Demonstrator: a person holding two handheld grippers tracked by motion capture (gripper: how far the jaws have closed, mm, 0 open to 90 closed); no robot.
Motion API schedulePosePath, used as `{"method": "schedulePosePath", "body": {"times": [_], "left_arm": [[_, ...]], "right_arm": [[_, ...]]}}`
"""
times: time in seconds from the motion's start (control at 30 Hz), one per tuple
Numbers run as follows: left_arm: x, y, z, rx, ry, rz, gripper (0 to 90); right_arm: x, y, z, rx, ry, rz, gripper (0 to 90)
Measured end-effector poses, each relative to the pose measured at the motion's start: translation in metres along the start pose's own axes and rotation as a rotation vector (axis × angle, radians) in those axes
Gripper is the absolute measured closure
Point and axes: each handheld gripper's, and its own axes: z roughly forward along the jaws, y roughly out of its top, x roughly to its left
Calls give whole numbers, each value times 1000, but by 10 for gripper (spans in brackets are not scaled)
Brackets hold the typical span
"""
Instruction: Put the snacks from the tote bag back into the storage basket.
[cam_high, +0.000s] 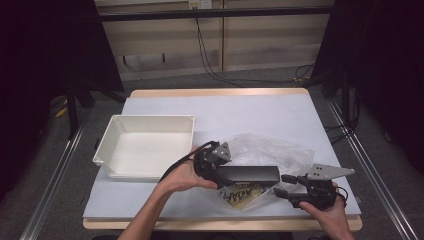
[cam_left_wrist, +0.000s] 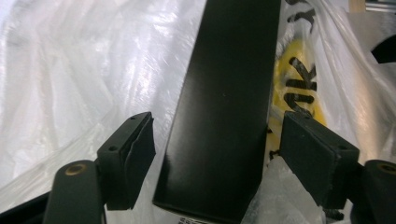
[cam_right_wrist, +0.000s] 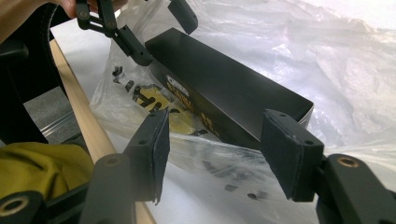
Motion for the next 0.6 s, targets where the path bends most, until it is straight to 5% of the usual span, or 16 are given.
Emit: {"method": "schedulePosePath", "body": {"times": [0.3, 0.6], "left_arm": [[-3, 0, 13, 40, 16, 25, 316], [-1, -3, 16, 54, 12, 5, 332]], "right_arm": [[0, -3, -2, 3, -11, -4, 419], [-2, -4, -3, 2, -17, 5, 409]]}}
